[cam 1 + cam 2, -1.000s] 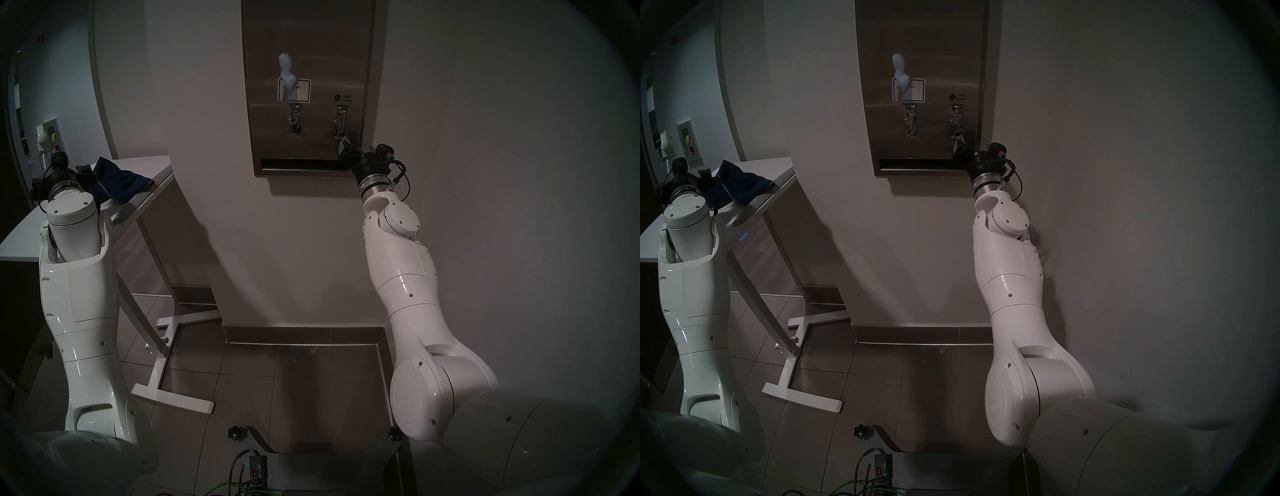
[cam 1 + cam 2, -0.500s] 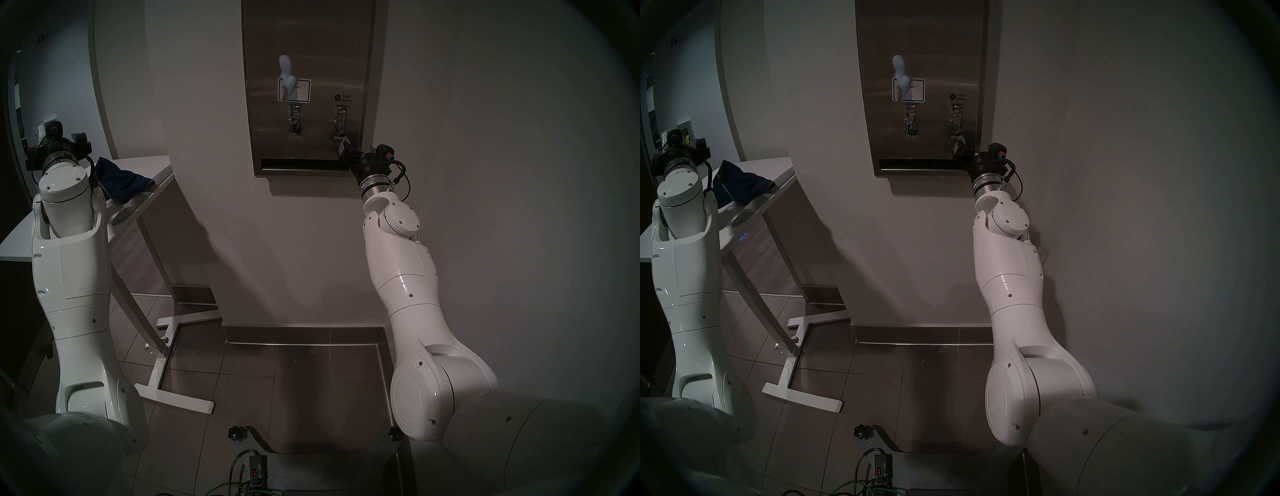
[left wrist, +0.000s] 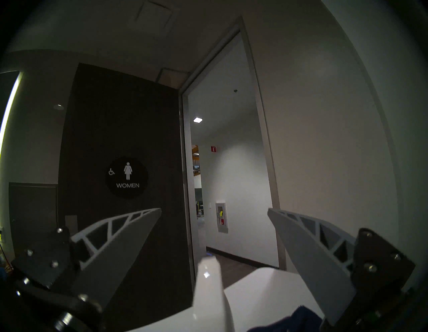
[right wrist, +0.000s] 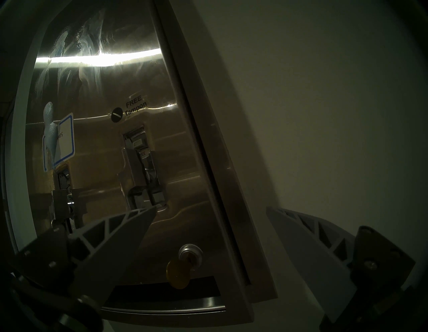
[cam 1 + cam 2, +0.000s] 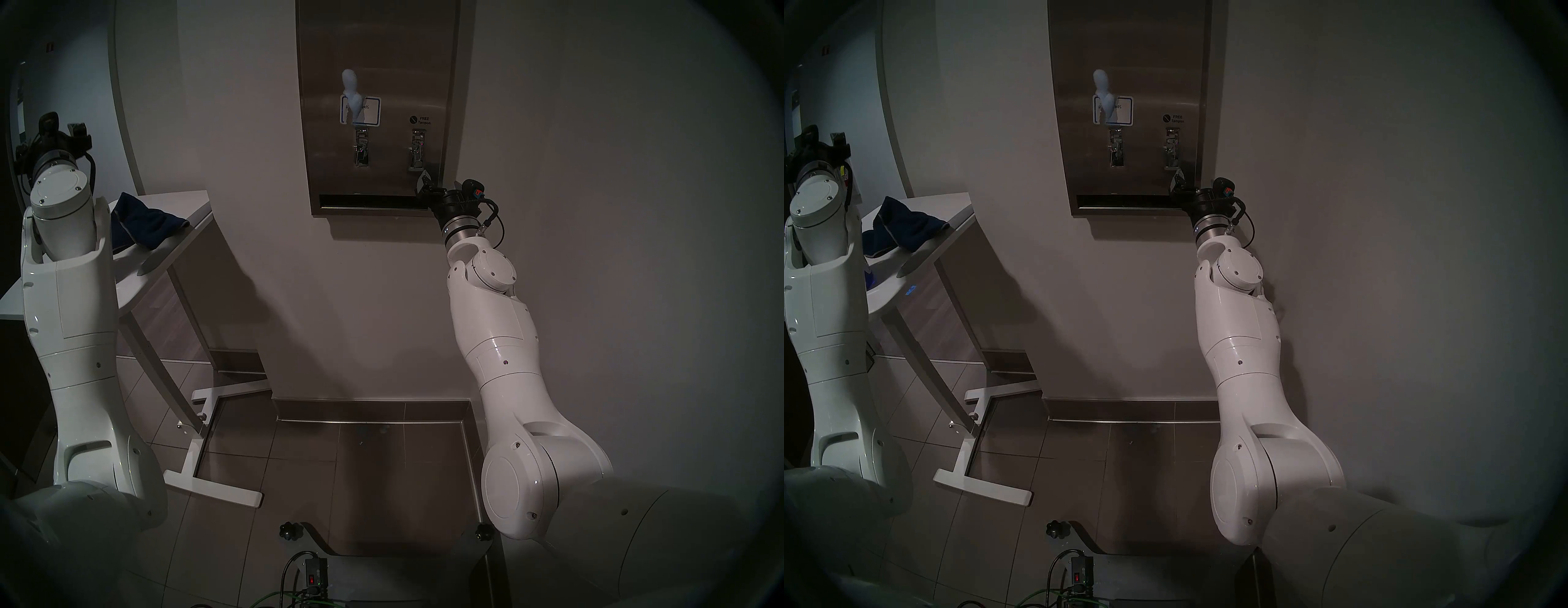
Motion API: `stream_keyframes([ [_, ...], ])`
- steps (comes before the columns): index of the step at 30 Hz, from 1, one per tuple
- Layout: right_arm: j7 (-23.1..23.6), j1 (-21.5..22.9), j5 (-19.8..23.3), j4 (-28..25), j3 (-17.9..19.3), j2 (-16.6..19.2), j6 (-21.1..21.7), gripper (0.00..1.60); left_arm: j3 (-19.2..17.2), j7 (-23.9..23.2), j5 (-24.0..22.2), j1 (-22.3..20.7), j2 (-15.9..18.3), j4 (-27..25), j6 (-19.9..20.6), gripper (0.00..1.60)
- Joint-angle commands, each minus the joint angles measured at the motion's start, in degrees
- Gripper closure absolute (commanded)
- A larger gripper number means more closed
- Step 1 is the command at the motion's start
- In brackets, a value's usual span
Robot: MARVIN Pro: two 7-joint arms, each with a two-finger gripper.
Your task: Pick up the cleaner bottle and spray the cleaner onto the surface
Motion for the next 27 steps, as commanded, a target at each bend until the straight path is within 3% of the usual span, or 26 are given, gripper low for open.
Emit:
stream_keyframes([
  [1, 0.28, 2.62, 0.3, -1.9, 0.0, -0.06, -0.68, 0.0, 2.99, -2.08, -2.2, -6.56, 2.93, -2.71, -4.38, 0.0],
  [7, 0.25, 2.5, 0.48, -2.99, 0.24, -0.1, -1.22, 0.0, 7.81, -4.45, -5.97, -8.34, 1.78, -1.45, -8.04, 0.0],
  [8, 0.22, 2.44, 0.49, -3.21, 0.3, -0.06, -1.33, 0.0, 8.75, -4.81, -6.23, -10.22, 0.91, -0.24, -8.24, 0.0],
  [16, 0.24, 1.51, 0.39, -6.44, 0.74, 0.52, -3.29, 0.0, 15.41, -6.74, -10.67, -13.22, -3.18, 4.83, -11.83, 0.0],
  [27, 0.25, -2.04, -1.88, -11.24, -0.12, 0.59, -11.26, 0.0, 21.19, -8.14, -15.05, -16.51, -9.68, 12.81, -15.83, 0.0],
])
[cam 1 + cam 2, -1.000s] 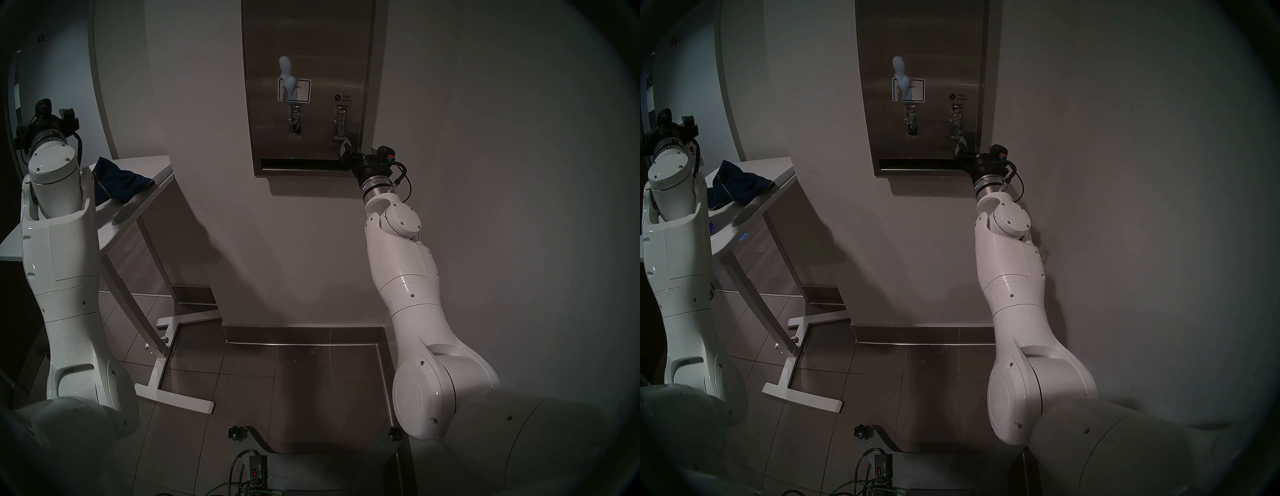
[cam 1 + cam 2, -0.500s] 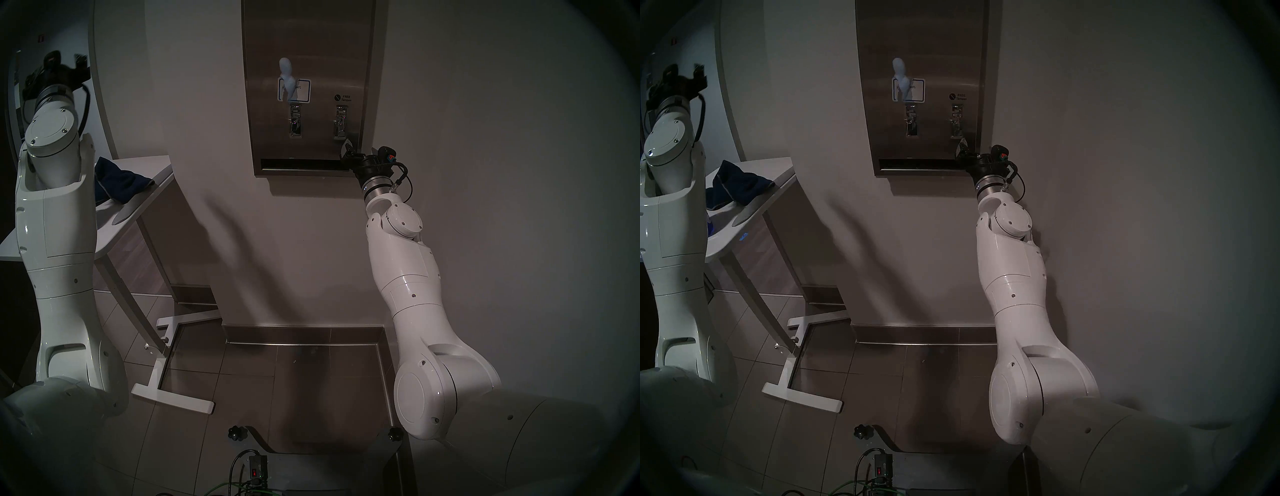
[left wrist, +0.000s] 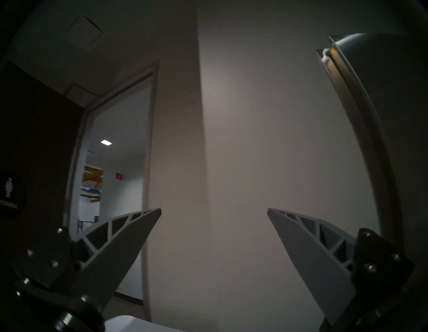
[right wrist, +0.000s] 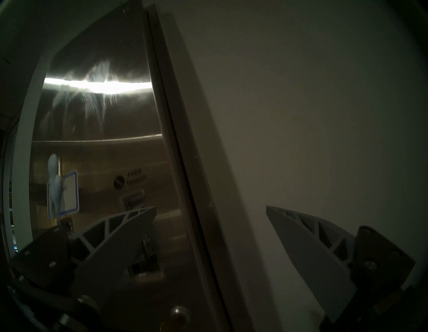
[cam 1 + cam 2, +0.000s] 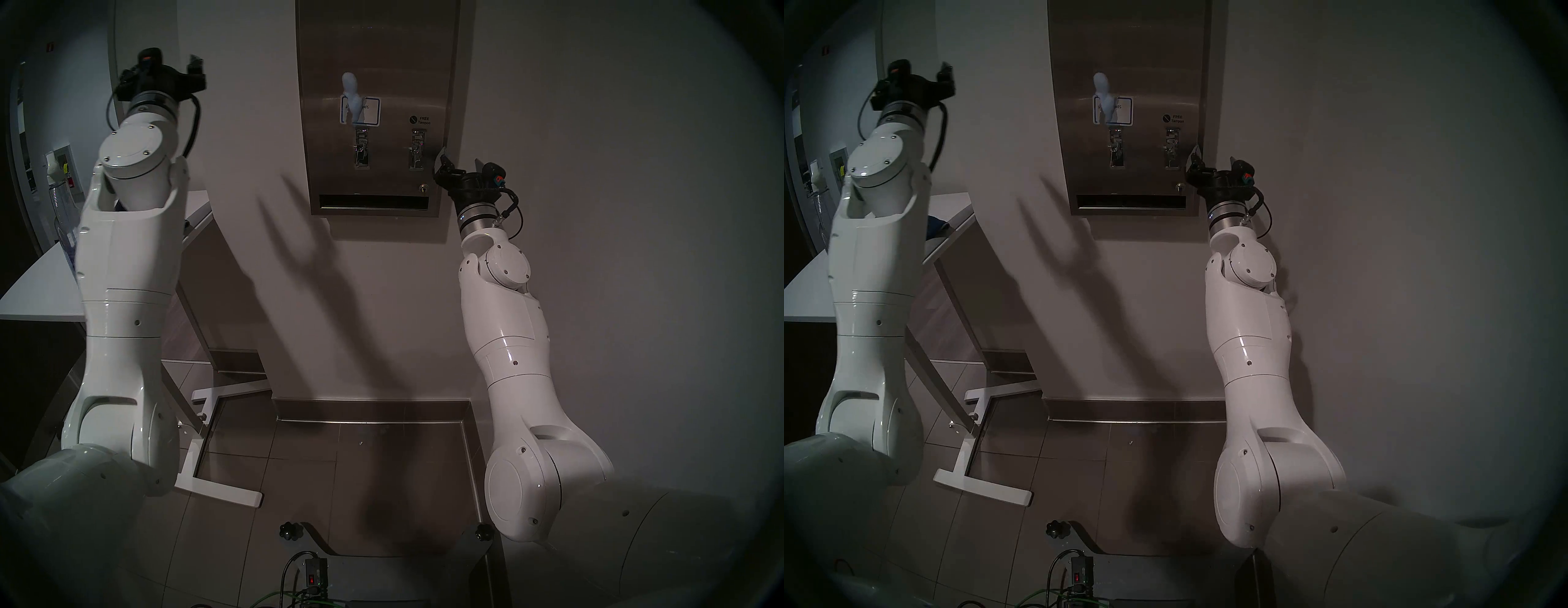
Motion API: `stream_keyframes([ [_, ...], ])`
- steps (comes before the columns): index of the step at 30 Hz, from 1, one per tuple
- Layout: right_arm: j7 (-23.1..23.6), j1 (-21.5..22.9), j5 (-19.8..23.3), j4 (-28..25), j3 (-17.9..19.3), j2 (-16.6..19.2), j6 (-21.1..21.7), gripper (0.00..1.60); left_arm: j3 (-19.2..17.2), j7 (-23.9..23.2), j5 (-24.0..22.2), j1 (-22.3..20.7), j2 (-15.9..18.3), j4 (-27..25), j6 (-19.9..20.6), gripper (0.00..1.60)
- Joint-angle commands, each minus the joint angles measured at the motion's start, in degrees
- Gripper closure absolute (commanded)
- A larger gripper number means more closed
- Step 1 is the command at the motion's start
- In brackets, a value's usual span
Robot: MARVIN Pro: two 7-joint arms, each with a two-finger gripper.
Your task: Pick up the cleaner bottle and spray the cleaner onto the surface
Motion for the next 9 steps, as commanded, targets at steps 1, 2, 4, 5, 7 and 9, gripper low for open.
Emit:
stream_keyframes([
  [1, -0.13, -0.64, -1.48, -4.55, -0.84, -0.27, -4.9, 0.0, 2.35, -0.52, -2.17, -6.31, -4.65, 3.31, -4.4, 0.0],
  [2, -0.18, -0.78, -1.6, -4.66, -0.88, -0.29, -5.24, 0.0, 2.43, -0.51, -2.54, -6.31, -5.15, 3.61, -4.65, 0.0],
  [4, -0.34, -1.11, -1.93, -4.9, -0.96, -0.37, -6.09, 0.0, 2.54, -0.86, -3.33, -6.55, -5.71, 4.45, -5.63, 0.0],
  [5, -0.41, -1.24, -2.09, -4.97, -0.99, -0.4, -6.47, 0.0, 2.54, -0.92, -3.54, -6.78, -5.81, 4.93, -6.18, 0.0],
  [7, -0.47, -1.33, -2.21, -5.02, -1.01, -0.43, -6.75, 0.0, 2.54, -0.97, -3.69, -6.94, -5.88, 5.29, -6.61, 0.0],
  [9, -0.52, -1.42, -2.33, -5.07, -1.03, -0.46, -7.01, 0.0, 2.53, -1.03, -3.84, -7.09, -5.95, 5.63, -7.04, 0.0],
])
